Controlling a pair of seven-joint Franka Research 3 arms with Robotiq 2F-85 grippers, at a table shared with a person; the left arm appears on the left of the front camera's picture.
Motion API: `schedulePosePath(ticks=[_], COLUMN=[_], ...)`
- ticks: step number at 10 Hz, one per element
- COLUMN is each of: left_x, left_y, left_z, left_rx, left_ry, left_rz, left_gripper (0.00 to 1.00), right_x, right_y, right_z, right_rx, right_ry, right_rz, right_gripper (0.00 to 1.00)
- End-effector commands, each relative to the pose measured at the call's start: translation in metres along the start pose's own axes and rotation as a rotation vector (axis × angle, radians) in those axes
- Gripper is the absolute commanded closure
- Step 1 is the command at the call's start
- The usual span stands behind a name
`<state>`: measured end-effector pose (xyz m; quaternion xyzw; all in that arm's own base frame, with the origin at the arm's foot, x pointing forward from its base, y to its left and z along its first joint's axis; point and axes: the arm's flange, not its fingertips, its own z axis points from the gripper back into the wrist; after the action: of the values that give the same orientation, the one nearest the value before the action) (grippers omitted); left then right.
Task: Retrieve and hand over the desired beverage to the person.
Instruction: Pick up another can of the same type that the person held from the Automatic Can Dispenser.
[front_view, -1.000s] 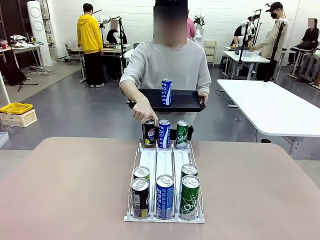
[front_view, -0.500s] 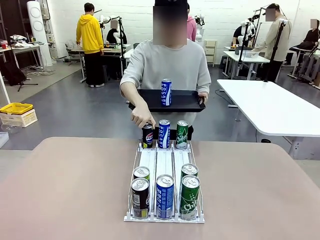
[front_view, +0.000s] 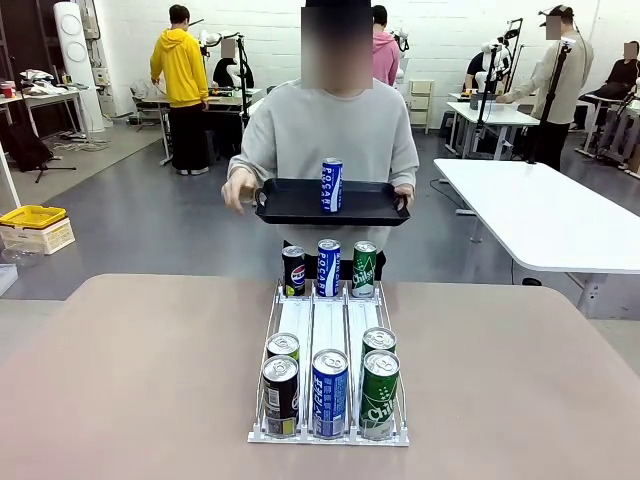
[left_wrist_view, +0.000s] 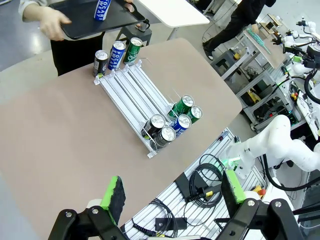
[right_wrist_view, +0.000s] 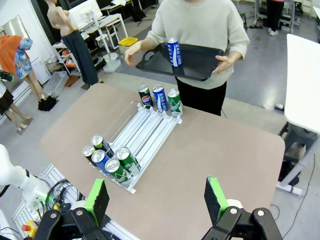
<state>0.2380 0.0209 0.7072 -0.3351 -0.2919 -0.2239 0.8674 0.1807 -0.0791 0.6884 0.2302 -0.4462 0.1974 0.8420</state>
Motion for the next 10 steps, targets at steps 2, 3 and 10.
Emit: schedulePosePath(ticks=[2, 3, 10], left_x=[0.000, 0.004, 0.010], left_y=[0.000, -0.017, -0.142], left_z=[0.000, -0.021, -0.233], left_rx=[0.000, 0.067, 0.586], left_ry=[0.000, 0.063, 0.399], left_rz=[0.000, 0.012, 0.155], left_gripper=[0.00, 0.00, 0.00], right_x=[0.000, 0.000, 0.000], right_y=[0.000, 0.000, 0.000], right_z=[-0.002, -0.002, -0.002], right_rx=[0.015, 0.015, 0.015], right_ry=[0.001, 0.001, 0.001], right_rz=[0.003, 0.003, 0.003], right_gripper=[0.00, 0.00, 0.00])
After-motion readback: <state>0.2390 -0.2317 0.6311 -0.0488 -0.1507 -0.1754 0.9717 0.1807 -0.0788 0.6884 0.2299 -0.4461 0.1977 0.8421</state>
